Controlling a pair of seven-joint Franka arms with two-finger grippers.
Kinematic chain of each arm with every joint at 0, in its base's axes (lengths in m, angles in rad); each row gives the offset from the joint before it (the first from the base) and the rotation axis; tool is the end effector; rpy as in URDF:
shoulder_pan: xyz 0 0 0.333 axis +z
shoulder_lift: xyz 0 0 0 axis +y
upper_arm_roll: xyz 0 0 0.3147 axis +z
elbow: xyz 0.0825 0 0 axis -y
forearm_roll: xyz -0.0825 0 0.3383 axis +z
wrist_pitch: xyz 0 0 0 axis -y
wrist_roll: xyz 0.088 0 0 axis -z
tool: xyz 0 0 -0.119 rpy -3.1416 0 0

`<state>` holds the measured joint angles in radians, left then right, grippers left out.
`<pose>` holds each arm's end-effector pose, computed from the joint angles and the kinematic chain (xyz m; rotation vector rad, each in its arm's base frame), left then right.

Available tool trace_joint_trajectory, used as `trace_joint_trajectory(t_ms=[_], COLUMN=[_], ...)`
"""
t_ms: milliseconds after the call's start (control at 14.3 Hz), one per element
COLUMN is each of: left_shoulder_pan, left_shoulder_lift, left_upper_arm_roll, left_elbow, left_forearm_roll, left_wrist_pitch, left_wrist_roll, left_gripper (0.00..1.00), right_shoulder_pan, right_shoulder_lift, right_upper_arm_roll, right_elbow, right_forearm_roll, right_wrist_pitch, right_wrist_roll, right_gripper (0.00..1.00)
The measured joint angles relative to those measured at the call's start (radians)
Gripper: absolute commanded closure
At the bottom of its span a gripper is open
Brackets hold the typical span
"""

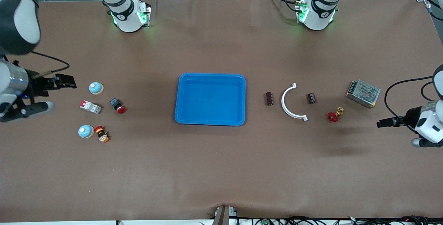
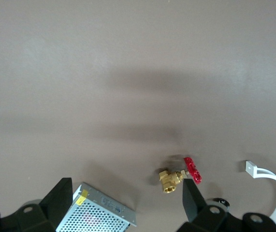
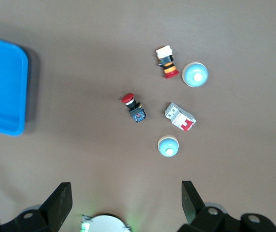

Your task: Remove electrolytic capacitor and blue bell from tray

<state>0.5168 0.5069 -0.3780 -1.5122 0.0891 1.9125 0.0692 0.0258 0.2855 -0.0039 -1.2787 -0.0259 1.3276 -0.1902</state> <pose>0.6254 0.1329 0.3857 3.0325 0.1117 -0.0912 0.5631 0.0091 0.5602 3.0956 0.3245 -0.3722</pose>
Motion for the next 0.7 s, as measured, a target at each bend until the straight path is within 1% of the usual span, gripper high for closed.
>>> trace_joint_trajectory(t_ms=[70, 140, 280, 420, 490, 560, 700], left_shoulder_pan=[-0.063, -0.116, -0.203, -0.28, -0.314, -0.352, -0.438], left_shoulder_lift=[-0.031, -0.06, -0.111, -0.161, -0.188, -0.215, -0.276], left_upper_arm_roll=[0.094, 0.167, 0.266, 0.33, 0.35, 0.37, 0.403], left_elbow=[0.001, 0.002, 0.005, 0.007, 0.008, 0.009, 0.011], left_forearm_roll=[-0.052, -0.083, -0.108, -0.113, -0.114, -0.115, -0.115], left_wrist_pitch=[-0.005, -0.017, -0.054, -0.088, -0.11, -0.133, -0.171], left_wrist_roll=[0.054, 0.09, 0.106, 0.081, 0.051, 0.013, -0.06], left_gripper=[0.0, 0.0, 0.0, 0.0, 0.0, 0.0, 0.0], right_shoulder_pan=[-0.001, -0.004, -0.02, -0.039, -0.041, -0.041, -0.041], right_shoulder_lift=[-0.036, -0.082, -0.2, -0.325, -0.369, -0.396, -0.417], right_upper_arm_roll=[-0.002, -0.004, -0.011, -0.015, -0.017, -0.018, -0.015], right_elbow=[-0.022, -0.067, -0.221, -0.4, -0.458, -0.491, -0.511], right_forearm_roll=[0.0, 0.001, 0.005, 0.007, 0.008, 0.008, 0.008], right_wrist_pitch=[0.015, 0.061, 0.197, 0.315, 0.341, 0.357, 0.363], right_wrist_roll=[0.027, 0.045, 0.089, 0.125, 0.14, 0.169, 0.22], right_gripper=[0.0, 0.0, 0.0, 0.0, 0.0, 0.0, 0.0])
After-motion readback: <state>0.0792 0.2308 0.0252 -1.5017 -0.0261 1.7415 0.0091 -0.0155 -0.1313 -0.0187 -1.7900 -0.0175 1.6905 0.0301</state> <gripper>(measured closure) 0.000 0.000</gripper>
